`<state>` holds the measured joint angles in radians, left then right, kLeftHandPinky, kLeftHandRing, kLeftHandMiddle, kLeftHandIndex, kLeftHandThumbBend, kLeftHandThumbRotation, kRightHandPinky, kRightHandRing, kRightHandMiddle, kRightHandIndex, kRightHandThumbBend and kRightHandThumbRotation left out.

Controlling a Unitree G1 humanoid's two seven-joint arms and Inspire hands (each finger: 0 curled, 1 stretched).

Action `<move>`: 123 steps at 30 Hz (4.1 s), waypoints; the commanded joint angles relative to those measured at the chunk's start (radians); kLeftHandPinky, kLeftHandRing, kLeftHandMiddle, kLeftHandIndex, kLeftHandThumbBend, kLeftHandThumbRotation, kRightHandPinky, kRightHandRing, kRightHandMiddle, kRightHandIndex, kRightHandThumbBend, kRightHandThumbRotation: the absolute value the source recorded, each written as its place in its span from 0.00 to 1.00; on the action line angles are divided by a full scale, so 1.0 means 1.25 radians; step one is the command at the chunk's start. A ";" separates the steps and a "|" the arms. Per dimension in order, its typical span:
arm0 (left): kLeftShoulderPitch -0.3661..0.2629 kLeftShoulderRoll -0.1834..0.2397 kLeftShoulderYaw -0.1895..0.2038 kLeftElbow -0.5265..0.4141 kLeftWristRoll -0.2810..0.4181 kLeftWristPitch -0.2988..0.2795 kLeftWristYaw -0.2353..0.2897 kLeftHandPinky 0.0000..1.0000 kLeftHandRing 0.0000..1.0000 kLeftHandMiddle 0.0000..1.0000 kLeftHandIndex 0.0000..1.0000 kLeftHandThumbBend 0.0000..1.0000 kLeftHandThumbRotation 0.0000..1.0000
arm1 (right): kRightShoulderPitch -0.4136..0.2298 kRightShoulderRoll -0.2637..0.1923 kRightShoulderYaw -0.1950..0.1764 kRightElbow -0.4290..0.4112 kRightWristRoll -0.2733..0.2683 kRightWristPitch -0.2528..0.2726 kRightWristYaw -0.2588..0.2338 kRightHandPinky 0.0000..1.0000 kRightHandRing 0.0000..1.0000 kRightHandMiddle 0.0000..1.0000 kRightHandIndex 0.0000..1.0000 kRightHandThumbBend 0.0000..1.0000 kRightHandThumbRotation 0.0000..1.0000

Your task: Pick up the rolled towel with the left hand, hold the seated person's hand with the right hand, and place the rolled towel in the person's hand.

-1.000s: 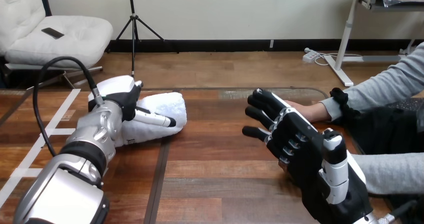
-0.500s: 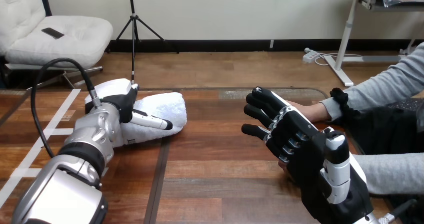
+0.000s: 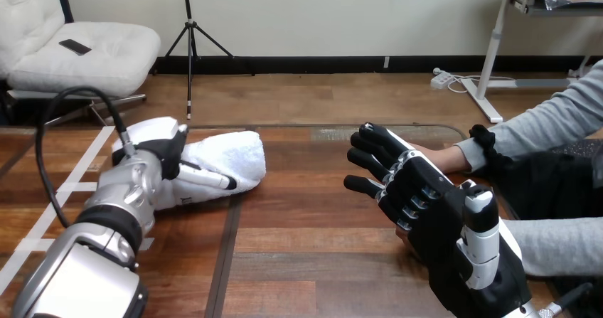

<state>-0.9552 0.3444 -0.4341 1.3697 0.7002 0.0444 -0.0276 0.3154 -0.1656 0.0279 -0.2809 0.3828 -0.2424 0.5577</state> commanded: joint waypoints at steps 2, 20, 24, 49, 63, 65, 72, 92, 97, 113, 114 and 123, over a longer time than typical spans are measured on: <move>-0.024 0.016 -0.020 -0.006 0.011 0.000 -0.005 1.00 1.00 1.00 0.99 1.00 0.67 | -0.033 -0.006 -0.002 -0.045 0.018 -0.009 0.005 0.87 0.94 0.93 0.90 0.91 1.00; -0.021 0.012 -0.014 -0.010 -0.009 -0.006 -0.030 0.96 0.98 0.98 0.94 1.00 0.62 | -0.034 -0.002 0.000 -0.057 0.023 -0.007 0.010 0.87 0.94 0.92 0.90 0.89 1.00; -0.020 0.007 -0.004 -0.011 -0.022 -0.001 -0.035 0.92 0.98 0.98 0.93 1.00 0.58 | -0.034 -0.003 0.000 -0.061 0.025 -0.005 0.010 0.87 0.94 0.92 0.90 0.89 1.00; -0.019 0.000 -0.021 -0.010 -0.022 -0.006 -0.051 0.85 0.97 0.95 0.91 0.99 0.42 | -0.037 0.001 0.005 -0.063 0.023 -0.010 0.009 0.84 0.93 0.92 0.89 0.90 1.00; -0.020 0.001 -0.036 -0.008 -0.007 0.000 -0.060 0.85 0.97 0.95 0.91 0.98 0.42 | -0.037 0.006 0.005 -0.061 0.024 -0.018 0.009 0.83 0.93 0.92 0.89 0.91 1.00; -0.021 0.001 -0.040 -0.008 -0.002 0.002 -0.062 0.84 0.97 0.95 0.91 0.97 0.44 | -0.037 0.006 0.005 -0.059 0.023 -0.021 0.010 0.83 0.93 0.92 0.89 0.91 1.00; -0.025 0.002 -0.048 -0.008 0.004 0.003 -0.069 0.82 0.95 0.94 0.89 0.94 0.47 | -0.038 0.007 0.005 -0.058 0.020 -0.025 0.009 0.79 0.93 0.92 0.89 0.91 1.00; -0.027 0.006 -0.048 -0.011 0.010 -0.001 -0.050 0.57 0.70 0.77 0.80 0.88 0.26 | -0.043 0.008 0.002 -0.053 0.027 -0.021 0.008 0.77 0.94 0.93 0.90 0.91 1.00; -0.026 0.005 -0.052 -0.012 0.016 -0.002 -0.034 0.53 0.68 0.75 0.78 0.88 0.18 | -0.044 0.013 0.003 -0.052 0.028 -0.022 0.005 0.77 0.94 0.93 0.90 0.91 1.00; -0.025 -0.001 -0.069 -0.011 0.026 0.015 0.015 0.41 0.56 0.66 0.73 0.85 0.06 | -0.045 0.015 0.004 -0.053 0.021 -0.022 -0.002 0.77 0.93 0.92 0.89 0.93 1.00; -0.025 -0.001 -0.069 -0.011 0.026 0.015 0.015 0.40 0.55 0.66 0.73 0.85 0.06 | -0.045 0.015 0.004 -0.053 0.021 -0.022 -0.003 0.77 0.93 0.92 0.89 0.93 1.00; -0.029 -0.005 -0.097 -0.010 0.048 0.031 0.020 0.44 0.63 0.73 0.75 0.86 0.10 | -0.047 0.020 0.005 -0.050 0.016 -0.035 -0.008 0.75 0.92 0.92 0.89 0.94 1.00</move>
<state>-0.9612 0.3401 -0.5211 1.3675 0.7267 0.0728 -0.0156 0.3128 -0.1576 0.0334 -0.3082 0.3948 -0.2507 0.5544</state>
